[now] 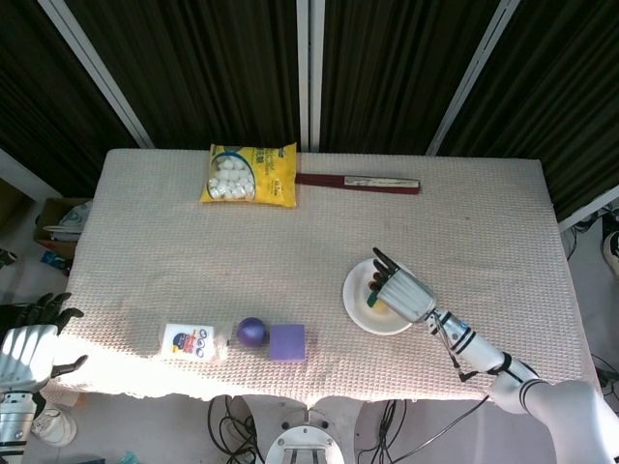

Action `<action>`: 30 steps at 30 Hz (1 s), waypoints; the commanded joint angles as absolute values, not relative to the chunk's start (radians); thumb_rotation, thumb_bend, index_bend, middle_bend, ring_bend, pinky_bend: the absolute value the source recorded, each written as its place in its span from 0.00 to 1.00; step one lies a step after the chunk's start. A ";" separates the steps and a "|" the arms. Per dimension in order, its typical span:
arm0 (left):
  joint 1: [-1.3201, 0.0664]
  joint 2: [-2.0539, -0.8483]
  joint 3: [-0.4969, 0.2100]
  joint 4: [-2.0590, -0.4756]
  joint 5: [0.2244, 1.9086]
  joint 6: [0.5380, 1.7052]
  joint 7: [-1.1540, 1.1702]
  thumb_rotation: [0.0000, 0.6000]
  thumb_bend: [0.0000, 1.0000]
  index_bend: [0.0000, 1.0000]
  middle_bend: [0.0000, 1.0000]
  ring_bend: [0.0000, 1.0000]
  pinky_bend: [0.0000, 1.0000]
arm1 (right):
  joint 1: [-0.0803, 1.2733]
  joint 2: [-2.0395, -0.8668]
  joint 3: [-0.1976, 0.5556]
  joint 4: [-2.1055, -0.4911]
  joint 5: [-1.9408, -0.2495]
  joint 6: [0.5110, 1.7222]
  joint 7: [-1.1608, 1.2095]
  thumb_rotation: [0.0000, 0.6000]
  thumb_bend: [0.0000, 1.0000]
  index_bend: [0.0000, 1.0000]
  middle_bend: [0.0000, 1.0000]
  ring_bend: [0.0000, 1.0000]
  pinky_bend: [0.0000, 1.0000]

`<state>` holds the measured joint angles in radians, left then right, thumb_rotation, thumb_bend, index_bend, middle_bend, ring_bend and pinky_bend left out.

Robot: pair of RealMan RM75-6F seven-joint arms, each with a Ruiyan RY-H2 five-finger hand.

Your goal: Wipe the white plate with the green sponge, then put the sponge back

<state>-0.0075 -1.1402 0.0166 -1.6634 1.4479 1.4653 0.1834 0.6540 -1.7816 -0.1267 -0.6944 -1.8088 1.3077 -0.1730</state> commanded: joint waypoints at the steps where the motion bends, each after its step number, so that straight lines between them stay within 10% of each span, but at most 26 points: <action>1: -0.004 -1.139 0.018 -1.661 1.447 1.469 0.181 1.00 0.03 0.34 0.12 0.08 0.16 | 0.682 -1.841 -0.111 -0.636 -1.817 1.292 -0.184 1.00 0.71 0.97 0.47 0.23 0.01; 14: 0.006 -1.131 0.020 -1.646 1.450 1.479 0.160 1.00 0.03 0.34 0.12 0.08 0.16 | 0.756 -1.951 -0.017 -0.564 -1.781 1.377 -0.142 1.00 0.72 0.97 0.47 0.23 0.01; 30: -0.001 -1.146 0.017 -1.643 1.448 1.466 0.162 1.00 0.03 0.34 0.12 0.08 0.16 | 0.588 -1.718 -0.153 -0.743 -1.815 1.410 -0.203 1.00 0.73 0.98 0.48 0.24 0.00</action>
<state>-0.0010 -1.1461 0.0168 -1.6433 1.4485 1.4658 0.1615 0.5933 -1.7198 -0.1465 -0.7462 -1.8124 1.4238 -0.1944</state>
